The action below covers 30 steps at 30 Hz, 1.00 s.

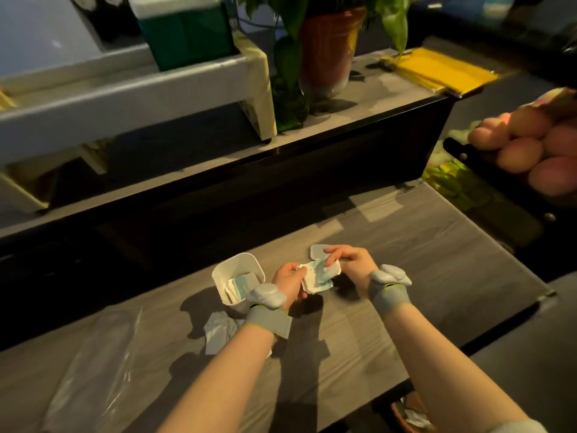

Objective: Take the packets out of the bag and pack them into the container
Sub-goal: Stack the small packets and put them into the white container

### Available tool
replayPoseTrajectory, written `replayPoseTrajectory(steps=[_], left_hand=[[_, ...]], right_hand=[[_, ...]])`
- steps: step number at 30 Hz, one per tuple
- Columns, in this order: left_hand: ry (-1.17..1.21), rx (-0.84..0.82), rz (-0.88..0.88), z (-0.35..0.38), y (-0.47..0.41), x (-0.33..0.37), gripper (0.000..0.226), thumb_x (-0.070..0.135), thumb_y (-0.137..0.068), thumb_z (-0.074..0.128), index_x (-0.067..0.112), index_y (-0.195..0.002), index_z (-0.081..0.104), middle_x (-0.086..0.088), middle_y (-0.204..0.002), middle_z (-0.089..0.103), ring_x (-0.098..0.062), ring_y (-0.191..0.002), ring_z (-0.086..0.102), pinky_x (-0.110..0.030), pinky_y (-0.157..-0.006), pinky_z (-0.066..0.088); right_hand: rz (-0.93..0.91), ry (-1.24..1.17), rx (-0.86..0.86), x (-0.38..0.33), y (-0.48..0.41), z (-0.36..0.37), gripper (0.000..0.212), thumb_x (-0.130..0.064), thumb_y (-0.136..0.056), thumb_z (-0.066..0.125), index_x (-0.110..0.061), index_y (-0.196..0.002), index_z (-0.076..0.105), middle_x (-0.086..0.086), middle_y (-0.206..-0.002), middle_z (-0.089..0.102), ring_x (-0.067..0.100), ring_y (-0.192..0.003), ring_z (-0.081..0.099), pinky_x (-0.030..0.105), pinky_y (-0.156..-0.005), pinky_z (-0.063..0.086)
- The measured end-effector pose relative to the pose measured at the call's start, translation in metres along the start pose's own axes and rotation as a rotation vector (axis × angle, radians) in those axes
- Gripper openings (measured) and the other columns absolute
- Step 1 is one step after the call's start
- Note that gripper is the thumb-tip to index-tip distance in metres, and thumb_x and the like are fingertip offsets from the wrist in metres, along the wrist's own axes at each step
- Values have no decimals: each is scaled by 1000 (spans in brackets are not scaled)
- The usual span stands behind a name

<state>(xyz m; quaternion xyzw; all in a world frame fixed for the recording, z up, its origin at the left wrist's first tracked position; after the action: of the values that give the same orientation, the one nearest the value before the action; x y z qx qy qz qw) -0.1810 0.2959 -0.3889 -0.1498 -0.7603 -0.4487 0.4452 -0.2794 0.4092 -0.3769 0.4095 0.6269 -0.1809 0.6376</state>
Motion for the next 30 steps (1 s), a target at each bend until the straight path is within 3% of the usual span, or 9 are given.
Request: replayPoseTrajectory(steps=[8, 10, 12, 14, 17, 20, 23, 28, 30], left_hand=[[113, -55, 15, -18, 22, -3, 11, 15, -96, 48, 15, -85, 49, -6, -65, 52, -1, -23, 45, -11, -26, 27], [97, -24, 25, -25, 23, -5, 6, 13, -95, 49, 13, -89, 49, -5, -66, 53, -1, -23, 44, -11, -27, 27], [83, 21, 34, -28, 21, -7, 8, 13, -94, 49, 10, -102, 49, -4, -67, 54, -1, -25, 45, -11, -28, 28], [75, 52, 23, -33, 21, -7, 14, 15, -95, 48, 11, -109, 46, -2, -69, 54, -1, -26, 45, -10, -28, 29], [59, 81, 12, -37, 19, -8, 13, 15, -95, 47, 13, -108, 44, -1, -70, 53, -2, -29, 46, -9, -27, 29], [28, 81, -1, -37, 16, -10, 12, 16, -96, 44, 12, -107, 45, -7, -81, 56, -6, -36, 47, -9, -28, 29], [-1, 88, -24, -40, 11, -12, 22, 19, -96, 44, 9, -116, 47, -7, -87, 57, -8, -42, 45, -10, -31, 31], [51, 67, -31, -39, 2, -14, 12, 18, -96, 45, 13, -107, 46, -10, -99, 57, -11, -51, 45, -9, -33, 37], [58, 60, -28, -39, 2, -12, 10, 17, -96, 45, 14, -105, 45, -9, -99, 57, -11, -53, 47, -9, -33, 37]], right_hand=[[2, 49, -126, 0, 8, 37, 61, 22, -82, 40, -21, -51, 70, 6, -110, 60, 19, -107, 56, 35, -101, 44], [51, -32, -56, 0, 5, 39, 49, 16, -85, 44, -19, -64, 71, 6, -106, 62, 20, -98, 57, 37, -93, 46], [105, -82, 124, 4, -2, 34, 34, 9, -86, 50, -18, -76, 70, 9, -96, 65, 22, -87, 57, 31, -75, 49], [168, 10, 272, 15, -13, 26, 27, 1, -86, 53, -21, -79, 67, 10, -90, 66, 27, -86, 62, 27, -68, 50], [352, 300, 216, 34, -26, 20, 11, -20, -85, 57, -24, -91, 65, 9, -99, 69, 33, -96, 65, 34, -85, 53], [421, 518, 138, 41, -30, 27, 33, -30, -83, 63, -13, -113, 62, 8, -108, 67, 31, -107, 62, 32, -93, 48], [453, 705, 115, 40, -37, 44, 51, -42, -81, 66, -14, -123, 56, 8, -125, 61, 28, -116, 60, 29, -82, 44], [442, 848, 78, 44, -50, 59, 47, -27, -82, 65, -8, -123, 52, 13, -129, 52, 31, -120, 55, 36, -91, 48], [468, 879, 46, 40, -53, 58, 40, -25, -85, 63, -11, -121, 56, 10, -127, 58, 27, -119, 57, 32, -84, 47]])
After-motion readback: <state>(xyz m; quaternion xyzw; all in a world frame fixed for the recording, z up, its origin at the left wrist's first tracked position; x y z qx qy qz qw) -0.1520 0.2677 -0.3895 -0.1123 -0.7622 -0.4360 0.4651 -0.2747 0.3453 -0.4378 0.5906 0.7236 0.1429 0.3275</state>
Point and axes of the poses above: each hand's wrist, its own y-axis away from the middle knuckle, its own z-axis out of the palm, x = y × z, the point moved 1 cm from there along -y, towards the middle knuckle
